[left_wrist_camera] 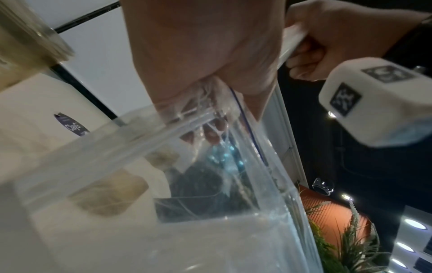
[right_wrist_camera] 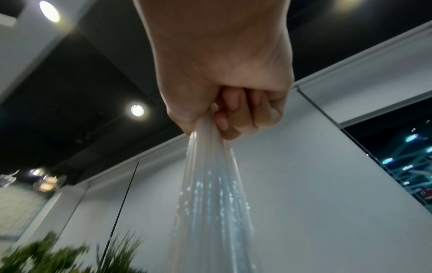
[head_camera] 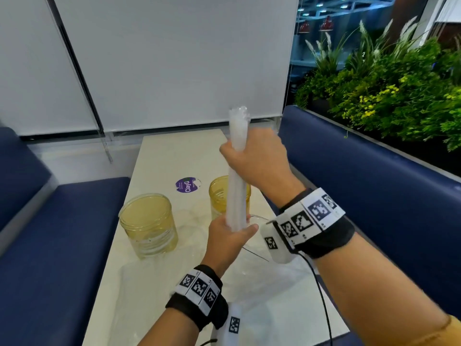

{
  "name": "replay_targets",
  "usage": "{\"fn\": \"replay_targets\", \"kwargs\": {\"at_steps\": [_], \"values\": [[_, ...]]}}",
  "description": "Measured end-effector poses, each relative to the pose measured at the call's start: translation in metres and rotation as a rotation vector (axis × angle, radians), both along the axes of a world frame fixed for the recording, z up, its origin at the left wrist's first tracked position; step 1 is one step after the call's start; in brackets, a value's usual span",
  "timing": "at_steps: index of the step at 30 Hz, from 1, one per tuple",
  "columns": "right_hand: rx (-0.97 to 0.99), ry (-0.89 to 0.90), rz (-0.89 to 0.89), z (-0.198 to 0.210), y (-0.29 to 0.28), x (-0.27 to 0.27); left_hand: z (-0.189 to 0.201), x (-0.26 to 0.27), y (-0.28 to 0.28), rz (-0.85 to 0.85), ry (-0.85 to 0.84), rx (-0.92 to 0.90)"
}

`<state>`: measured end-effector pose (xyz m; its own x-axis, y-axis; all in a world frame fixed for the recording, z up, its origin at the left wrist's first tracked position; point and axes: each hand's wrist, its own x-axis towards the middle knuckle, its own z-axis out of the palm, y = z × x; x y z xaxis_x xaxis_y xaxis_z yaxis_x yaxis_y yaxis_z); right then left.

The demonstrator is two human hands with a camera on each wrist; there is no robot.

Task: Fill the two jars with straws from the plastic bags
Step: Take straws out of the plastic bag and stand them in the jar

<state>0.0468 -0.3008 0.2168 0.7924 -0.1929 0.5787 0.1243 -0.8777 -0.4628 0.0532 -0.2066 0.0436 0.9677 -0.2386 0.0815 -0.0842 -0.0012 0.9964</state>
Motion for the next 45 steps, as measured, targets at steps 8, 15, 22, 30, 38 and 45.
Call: {"fn": "replay_targets", "kwargs": {"at_steps": [8,15,22,30,38,45], "values": [[-0.016,-0.232,-0.030,0.044,-0.020,0.074,-0.013,-0.003,0.005,0.004,-0.009,0.030],[-0.181,0.070,-0.017,-0.052,-0.028,0.140,-0.021,-0.024,0.001,-0.042,0.012,0.009],[-0.200,0.554,0.003,-0.116,-0.035,0.152,-0.033,-0.035,0.003,-0.058,0.012,0.021],[-0.164,0.807,0.012,-0.105,-0.050,0.152,-0.033,-0.033,0.002,-0.056,-0.022,0.061],[-0.194,0.552,0.002,-0.028,-0.051,0.085,-0.022,-0.021,0.003,-0.041,-0.048,0.093],[-0.228,0.939,0.076,-0.054,-0.037,-0.012,0.002,-0.013,-0.003,-0.106,-0.308,0.262]]}}
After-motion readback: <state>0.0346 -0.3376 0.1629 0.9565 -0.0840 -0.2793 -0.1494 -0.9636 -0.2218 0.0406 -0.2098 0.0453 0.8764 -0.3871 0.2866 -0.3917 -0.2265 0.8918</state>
